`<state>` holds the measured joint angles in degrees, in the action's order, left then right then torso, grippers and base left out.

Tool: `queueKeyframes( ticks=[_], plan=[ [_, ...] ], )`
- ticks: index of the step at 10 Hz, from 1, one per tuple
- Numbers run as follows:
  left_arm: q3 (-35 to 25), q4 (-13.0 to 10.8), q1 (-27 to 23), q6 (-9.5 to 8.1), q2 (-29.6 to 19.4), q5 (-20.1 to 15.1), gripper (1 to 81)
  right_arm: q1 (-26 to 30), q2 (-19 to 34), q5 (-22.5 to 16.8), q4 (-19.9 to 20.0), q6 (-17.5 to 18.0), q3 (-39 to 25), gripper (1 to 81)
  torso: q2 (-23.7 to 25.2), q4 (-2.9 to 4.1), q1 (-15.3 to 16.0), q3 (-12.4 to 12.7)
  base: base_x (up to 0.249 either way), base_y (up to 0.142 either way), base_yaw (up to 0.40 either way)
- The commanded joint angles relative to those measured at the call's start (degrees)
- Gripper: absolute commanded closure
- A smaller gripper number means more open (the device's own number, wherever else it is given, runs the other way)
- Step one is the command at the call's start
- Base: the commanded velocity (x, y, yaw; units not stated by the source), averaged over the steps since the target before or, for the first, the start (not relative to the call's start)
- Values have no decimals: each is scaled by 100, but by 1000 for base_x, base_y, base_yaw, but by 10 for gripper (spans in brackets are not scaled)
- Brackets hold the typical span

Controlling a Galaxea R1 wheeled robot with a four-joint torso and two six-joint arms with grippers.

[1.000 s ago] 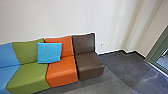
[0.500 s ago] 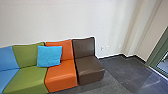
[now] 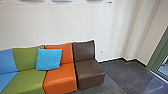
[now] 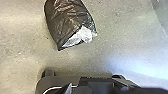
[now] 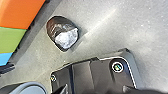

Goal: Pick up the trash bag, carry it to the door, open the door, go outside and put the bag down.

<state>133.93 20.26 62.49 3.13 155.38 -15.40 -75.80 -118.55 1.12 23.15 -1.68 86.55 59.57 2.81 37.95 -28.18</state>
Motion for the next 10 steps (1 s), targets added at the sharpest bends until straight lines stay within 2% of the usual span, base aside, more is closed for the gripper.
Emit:
queueKeyframes(
  ticks=[1, 2, 4, 6, 10],
  plan=[
    [29, 198, -452, -5, -130, -385, 10, 1176, 531, -1103, 348, 28, -246, 10, 549, 0, 354, 0, 0, 0, 0],
    [29, 215, -443, 3, -112, -385, 10, 1500, 549, -1281, 418, 28, -245, 10, 761, 0, 487, -134, 0, 0, 0],
    [29, 224, -435, -6, -103, -385, 10, 2149, 576, -1764, 629, 28, -140, 10, 1154, 0, 730, -598, 0, 0, 0],
    [29, 224, -409, -5, -103, -385, 10, 2801, 654, -2476, 972, 28, 141, 10, 1506, 0, 951, -911, 0, 0, 0],
    [72, 258, -417, -6, -112, -385, 10, 3995, 794, -3528, 1244, 28, 729, 10, 2291, 0, 1453, -1606, 0, 0, 0]
  ],
)
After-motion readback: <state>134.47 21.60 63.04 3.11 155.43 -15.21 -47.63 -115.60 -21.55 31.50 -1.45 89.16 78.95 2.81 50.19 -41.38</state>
